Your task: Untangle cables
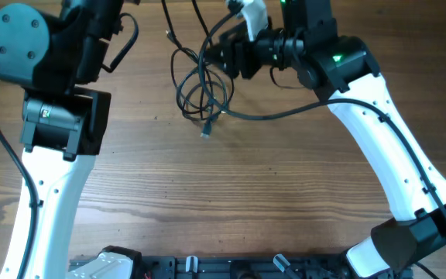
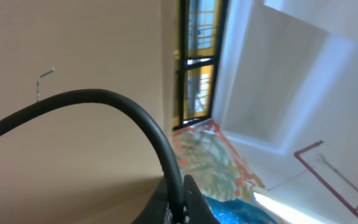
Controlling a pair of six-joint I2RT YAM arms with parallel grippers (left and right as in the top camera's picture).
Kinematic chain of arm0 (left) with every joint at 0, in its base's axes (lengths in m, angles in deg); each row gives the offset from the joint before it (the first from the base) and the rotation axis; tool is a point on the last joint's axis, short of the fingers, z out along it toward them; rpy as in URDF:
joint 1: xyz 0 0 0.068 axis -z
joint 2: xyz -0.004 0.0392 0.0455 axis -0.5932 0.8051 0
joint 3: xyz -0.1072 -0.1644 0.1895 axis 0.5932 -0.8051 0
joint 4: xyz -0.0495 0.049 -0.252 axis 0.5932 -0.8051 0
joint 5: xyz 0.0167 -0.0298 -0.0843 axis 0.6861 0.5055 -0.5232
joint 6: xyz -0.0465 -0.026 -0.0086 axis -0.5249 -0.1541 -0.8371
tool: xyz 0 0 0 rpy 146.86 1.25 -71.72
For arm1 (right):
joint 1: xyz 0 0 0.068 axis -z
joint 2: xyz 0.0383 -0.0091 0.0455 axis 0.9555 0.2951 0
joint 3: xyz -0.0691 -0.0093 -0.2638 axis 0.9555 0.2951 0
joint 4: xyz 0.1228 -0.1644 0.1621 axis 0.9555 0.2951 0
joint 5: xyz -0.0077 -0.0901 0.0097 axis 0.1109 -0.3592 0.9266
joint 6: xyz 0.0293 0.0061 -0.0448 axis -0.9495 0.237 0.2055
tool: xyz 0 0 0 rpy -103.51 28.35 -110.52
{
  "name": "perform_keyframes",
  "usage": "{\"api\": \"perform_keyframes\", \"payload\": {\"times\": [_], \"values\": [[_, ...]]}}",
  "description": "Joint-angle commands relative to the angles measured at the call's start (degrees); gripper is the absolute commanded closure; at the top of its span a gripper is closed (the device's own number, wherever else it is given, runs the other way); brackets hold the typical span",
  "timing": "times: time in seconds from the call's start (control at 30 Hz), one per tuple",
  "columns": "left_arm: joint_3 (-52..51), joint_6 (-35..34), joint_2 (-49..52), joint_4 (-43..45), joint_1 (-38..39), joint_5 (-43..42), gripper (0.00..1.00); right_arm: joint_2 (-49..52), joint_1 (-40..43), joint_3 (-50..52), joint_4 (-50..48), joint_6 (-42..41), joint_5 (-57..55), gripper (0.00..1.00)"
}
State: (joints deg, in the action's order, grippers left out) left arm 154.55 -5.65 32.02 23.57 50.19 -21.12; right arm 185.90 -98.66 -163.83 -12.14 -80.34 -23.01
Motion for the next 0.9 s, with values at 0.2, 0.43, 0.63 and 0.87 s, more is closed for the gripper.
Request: {"api": "perform_keyframes", "payload": {"times": [0.2, 0.43, 0.63, 0.87], "values": [[0.9, 2.7, -1.1, -8.9, -0.2, -1.8, 0.96, 0.5, 1.1, -1.4, -5.7, -11.7, -21.7, 0.94], [0.9, 13.5, -2.0, -12.8, -0.2, -3.3, 0.96, -3.6, 6.4, -2.4, -5.5, -16.1, -31.5, 0.96], [0.9, 26.6, -3.8, -26.8, -2.5, -2.6, 0.96, -10.1, 14.6, -2.5, -3.1, -19.5, -36.5, 0.96], [0.9, 38.3, -4.0, -39.9, -4.2, 4.7, 0.96, -12.3, 19.4, -2.4, 5.6, -25.1, -35.8, 0.96]]}}
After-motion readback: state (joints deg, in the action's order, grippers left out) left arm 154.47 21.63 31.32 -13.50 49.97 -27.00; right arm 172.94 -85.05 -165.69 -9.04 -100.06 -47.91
